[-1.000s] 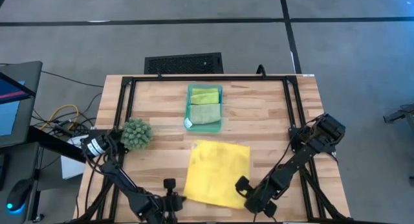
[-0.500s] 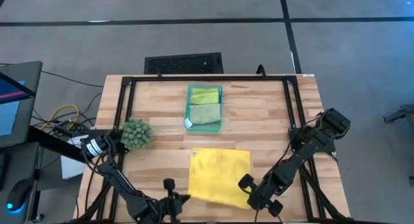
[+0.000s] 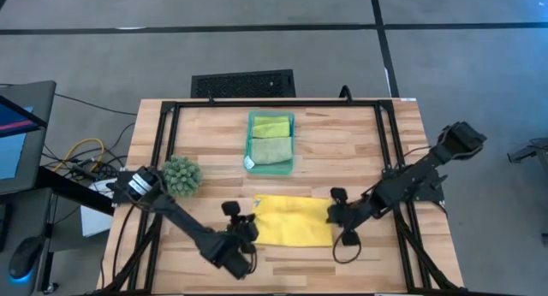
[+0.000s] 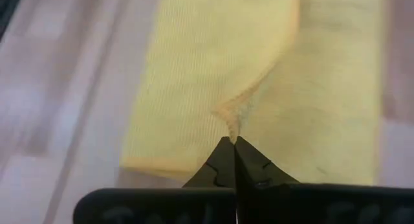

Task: Fold microfiber towels
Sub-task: Fold the yellow microfiber cloth

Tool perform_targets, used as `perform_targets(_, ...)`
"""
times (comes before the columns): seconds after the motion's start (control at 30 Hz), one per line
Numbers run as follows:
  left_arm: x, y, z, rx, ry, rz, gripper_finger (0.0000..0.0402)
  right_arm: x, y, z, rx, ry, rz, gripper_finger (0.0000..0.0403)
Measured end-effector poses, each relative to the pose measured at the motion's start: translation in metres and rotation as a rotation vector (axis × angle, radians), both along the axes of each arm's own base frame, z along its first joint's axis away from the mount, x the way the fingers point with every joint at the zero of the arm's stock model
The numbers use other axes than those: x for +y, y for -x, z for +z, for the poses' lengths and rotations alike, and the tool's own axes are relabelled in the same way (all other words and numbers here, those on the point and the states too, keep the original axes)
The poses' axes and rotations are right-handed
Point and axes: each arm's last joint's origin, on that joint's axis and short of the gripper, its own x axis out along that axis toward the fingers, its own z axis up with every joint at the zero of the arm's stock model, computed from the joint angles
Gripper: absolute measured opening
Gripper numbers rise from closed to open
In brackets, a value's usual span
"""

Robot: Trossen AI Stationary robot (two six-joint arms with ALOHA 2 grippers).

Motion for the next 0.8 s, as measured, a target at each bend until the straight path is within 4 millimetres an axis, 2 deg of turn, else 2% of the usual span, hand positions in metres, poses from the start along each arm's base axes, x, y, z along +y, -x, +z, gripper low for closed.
perform_targets(0.2,0.036,-0.022,-0.002,0.174,-0.023,0.005,0.0000,-0.025,0.011,0.006,0.025,-0.035,-0.205,0.0005)
perform_targets(0.33,0.055,-0.032,-0.003,0.210,0.003,0.046,0.0000,-0.029,0.013,0.002,0.083,-0.046,-0.283,0.0006)
perform_targets(0.57,0.061,-0.035,-0.003,0.184,0.009,0.082,0.0000,-0.030,0.016,-0.013,0.192,0.004,-0.328,0.0006)
perform_targets(0.8,0.062,-0.032,-0.009,0.185,0.008,0.081,0.0000,-0.035,0.013,-0.015,0.191,0.024,-0.364,0.0006)
